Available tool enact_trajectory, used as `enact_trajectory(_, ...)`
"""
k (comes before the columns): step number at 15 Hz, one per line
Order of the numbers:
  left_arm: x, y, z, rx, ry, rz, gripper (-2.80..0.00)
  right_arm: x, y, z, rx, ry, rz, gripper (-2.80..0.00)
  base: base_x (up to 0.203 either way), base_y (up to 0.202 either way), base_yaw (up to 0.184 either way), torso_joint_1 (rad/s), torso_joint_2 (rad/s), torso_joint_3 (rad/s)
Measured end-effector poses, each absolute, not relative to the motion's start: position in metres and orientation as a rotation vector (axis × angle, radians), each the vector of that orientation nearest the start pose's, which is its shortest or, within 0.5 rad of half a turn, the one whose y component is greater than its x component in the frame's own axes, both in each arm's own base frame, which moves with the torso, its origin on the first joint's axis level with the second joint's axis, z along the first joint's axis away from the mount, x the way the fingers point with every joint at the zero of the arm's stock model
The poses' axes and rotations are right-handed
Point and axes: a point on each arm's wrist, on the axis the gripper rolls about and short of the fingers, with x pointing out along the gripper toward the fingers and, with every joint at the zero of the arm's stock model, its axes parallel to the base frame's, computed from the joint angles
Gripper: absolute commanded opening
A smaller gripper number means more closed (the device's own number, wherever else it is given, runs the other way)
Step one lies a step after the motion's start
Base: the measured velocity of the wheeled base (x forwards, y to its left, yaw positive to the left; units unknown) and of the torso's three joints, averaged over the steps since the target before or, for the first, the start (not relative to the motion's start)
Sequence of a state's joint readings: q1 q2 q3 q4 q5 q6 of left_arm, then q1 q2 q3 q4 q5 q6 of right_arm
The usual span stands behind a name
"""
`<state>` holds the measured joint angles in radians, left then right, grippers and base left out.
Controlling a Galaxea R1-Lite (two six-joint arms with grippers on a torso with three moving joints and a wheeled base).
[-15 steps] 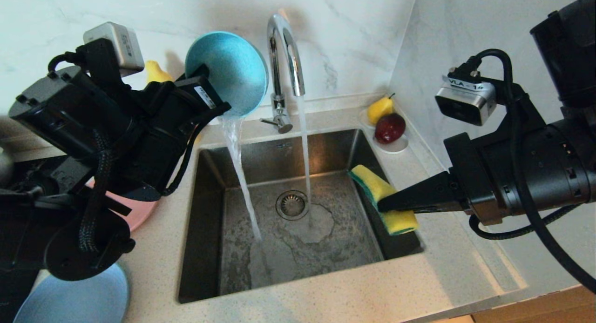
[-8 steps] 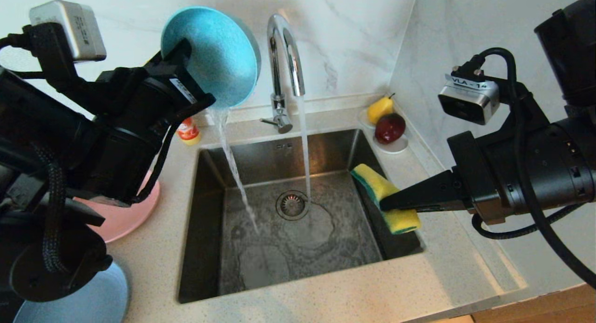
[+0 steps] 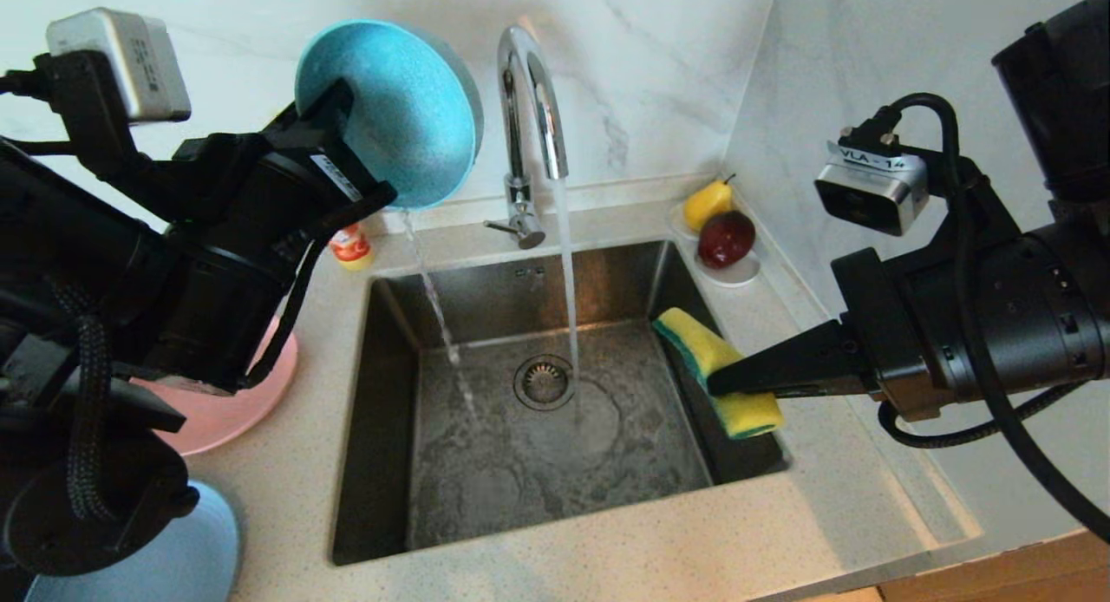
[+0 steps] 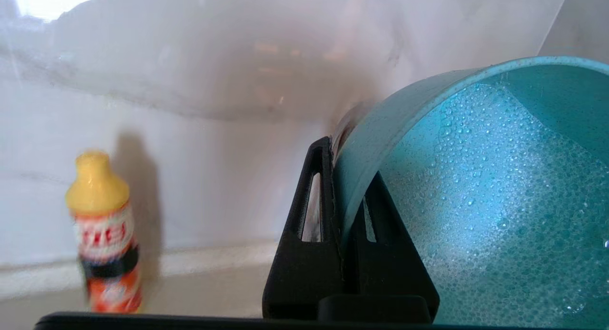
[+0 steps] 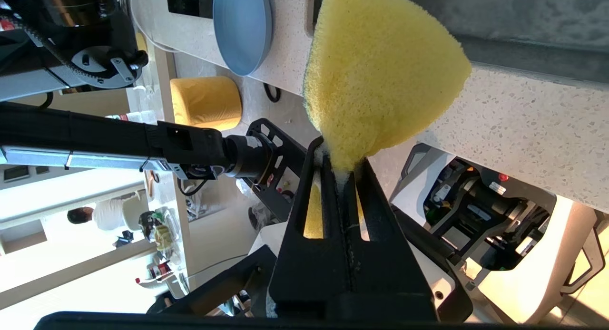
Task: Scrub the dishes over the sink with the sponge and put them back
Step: Rinse the bowl
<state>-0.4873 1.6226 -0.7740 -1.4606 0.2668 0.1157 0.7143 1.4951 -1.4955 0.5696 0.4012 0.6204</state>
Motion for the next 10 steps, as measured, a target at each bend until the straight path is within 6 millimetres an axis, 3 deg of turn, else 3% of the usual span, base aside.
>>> enact_trajectory(6,0.262,-0.102,0.254,-0.046,-0.232,-0.080,-2.80,0.171,0.160,0.320,0.446,0.908,0.855,-2.80,0.000,0.000,0.000,0.000,0.00,0.000)
enact_trajectory(8,0.263,-0.092,0.262,-0.083,-0.114,-0.056,-2.80,0.170,0.159,0.320,0.445,0.905,0.856,-2.80,0.000,0.000,0.000,0.000,0.00,0.000)
enact_trajectory(10,0.264,-0.076,0.286,-0.170,0.015,-0.020,-2.80,0.170,0.159,0.319,0.444,0.904,0.855,-2.80,0.000,0.000,0.000,0.000,0.00,0.000)
